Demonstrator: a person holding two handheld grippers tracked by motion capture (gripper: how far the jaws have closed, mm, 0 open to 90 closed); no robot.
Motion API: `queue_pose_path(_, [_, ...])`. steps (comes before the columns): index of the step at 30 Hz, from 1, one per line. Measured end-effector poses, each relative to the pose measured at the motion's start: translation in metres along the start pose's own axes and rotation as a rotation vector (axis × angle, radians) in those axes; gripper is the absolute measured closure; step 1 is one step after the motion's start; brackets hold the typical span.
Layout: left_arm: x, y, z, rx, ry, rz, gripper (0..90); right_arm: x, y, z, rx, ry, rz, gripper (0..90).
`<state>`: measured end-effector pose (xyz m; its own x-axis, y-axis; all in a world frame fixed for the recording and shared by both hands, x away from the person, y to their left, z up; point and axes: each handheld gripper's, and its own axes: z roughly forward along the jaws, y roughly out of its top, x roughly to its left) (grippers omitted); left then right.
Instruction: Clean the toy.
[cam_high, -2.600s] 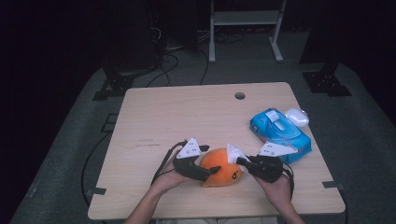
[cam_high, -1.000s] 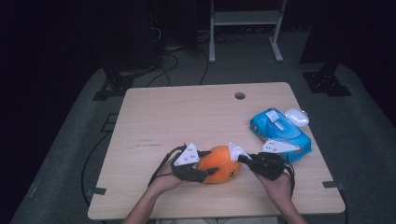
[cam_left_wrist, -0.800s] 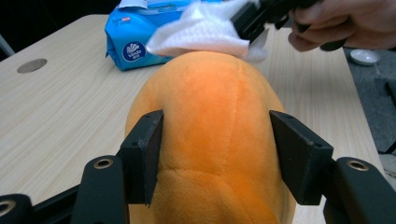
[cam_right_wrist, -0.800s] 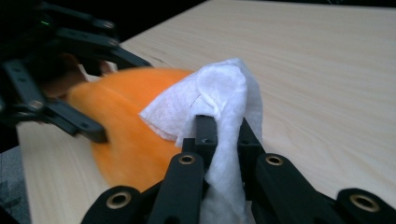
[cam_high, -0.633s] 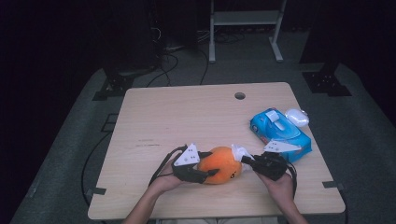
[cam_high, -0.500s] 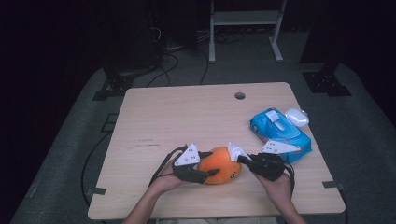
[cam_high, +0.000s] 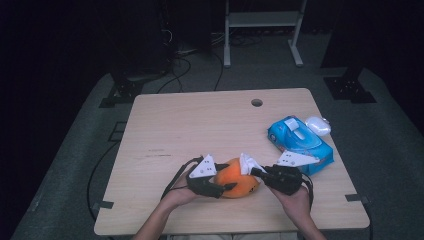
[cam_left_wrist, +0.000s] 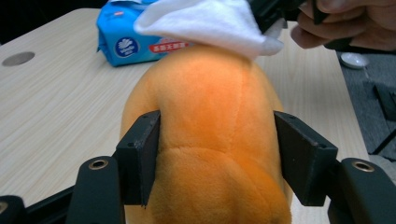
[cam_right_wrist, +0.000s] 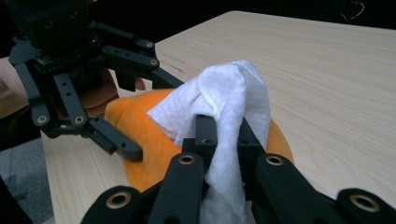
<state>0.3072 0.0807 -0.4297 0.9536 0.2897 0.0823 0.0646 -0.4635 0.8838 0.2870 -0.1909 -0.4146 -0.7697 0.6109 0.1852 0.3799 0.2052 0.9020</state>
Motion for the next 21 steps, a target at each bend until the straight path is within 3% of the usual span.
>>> queue_pose_path(2, [0.001, 0.0, -0.001, -0.005, 0.002, -0.008, 35.4, -0.003, -0.002, 0.001, 0.005, -0.001, 0.01, 83.7])
queue_pose_path(5, [0.007, 0.001, -0.004, -0.009, 0.044, -0.079, 23.6, -0.014, -0.008, -0.001, 0.025, -0.035, 0.039, 83.8])
queue_pose_path(7, [0.01, -0.001, -0.003, 0.0, 0.037, -0.118, 20.0, -0.018, -0.011, -0.002, 0.024, -0.039, 0.064, 83.7])
queue_pose_path(11, [0.006, -0.001, 0.0, 0.008, 0.029, -0.06, 32.8, -0.002, -0.003, -0.001, 0.021, -0.04, -0.005, 83.5])
queue_pose_path(13, [0.002, 0.001, 0.0, 0.015, 0.026, -0.019, 34.9, 0.008, 0.002, 0.0, 0.005, -0.009, -0.04, 83.4])
queue_pose_path(15, [-0.001, 0.003, 0.001, 0.024, 0.03, 0.007, 35.0, 0.015, 0.006, 0.001, 0.012, -0.01, -0.076, 83.5])
queue_pose_path(17, [0.0, 0.004, -0.001, 0.02, 0.037, -0.005, 30.9, 0.014, 0.005, 0.001, 0.02, -0.017, -0.077, 83.7])
queue_pose_path(19, [0.004, 0.004, -0.002, 0.014, 0.06, -0.046, 22.4, 0.007, 0.002, 0.0, 0.026, -0.032, -0.053, 83.8])
queue_pose_path(21, [0.007, 0.002, -0.001, 0.014, 0.054, -0.079, 19.4, 0.001, 0.0, -0.002, 0.024, -0.047, -0.03, 83.8])
